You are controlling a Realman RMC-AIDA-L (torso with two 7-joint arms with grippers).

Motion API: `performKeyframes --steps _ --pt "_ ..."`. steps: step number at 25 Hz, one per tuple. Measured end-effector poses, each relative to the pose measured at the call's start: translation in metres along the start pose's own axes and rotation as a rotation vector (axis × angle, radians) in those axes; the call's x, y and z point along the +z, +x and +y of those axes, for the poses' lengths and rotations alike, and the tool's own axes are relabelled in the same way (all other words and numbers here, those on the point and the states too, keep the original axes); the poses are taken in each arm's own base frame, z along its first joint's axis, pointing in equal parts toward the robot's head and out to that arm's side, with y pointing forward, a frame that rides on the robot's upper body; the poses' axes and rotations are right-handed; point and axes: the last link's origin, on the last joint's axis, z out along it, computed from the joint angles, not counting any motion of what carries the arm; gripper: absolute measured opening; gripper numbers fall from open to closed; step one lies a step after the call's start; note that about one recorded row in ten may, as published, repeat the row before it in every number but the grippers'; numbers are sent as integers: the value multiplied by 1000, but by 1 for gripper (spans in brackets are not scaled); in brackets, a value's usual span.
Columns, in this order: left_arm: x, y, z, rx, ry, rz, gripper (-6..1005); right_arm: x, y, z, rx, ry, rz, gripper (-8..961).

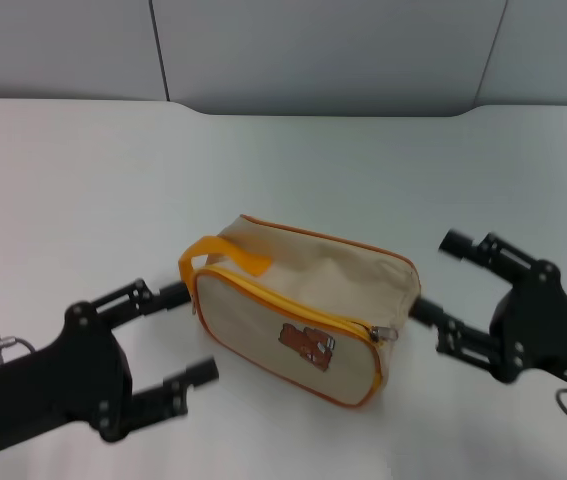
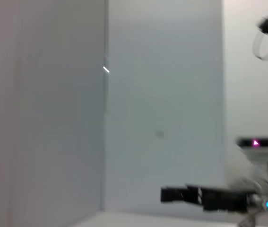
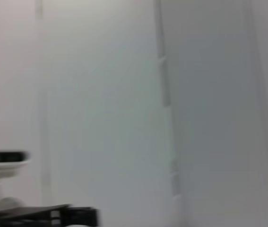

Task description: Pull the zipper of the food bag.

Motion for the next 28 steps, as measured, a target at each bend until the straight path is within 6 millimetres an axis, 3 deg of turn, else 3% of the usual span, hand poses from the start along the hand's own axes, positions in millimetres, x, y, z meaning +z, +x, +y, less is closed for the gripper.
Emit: performKeyframes --steps 1,8,13,28 --pt "-1 0 0 -12 -22 -22 605 -2 -7 0 27 -110 41 769" --pt "-2 -5 1 -70 -138 -162 829 4 -18 6 123 -422 202 770" --pt "-1 -6 2 -68 -135 -161 829 13 -13 6 124 -452 248 770" --pt "0 -7 4 -35 -130 -151 829 13 -12 6 127 -438 247 770"
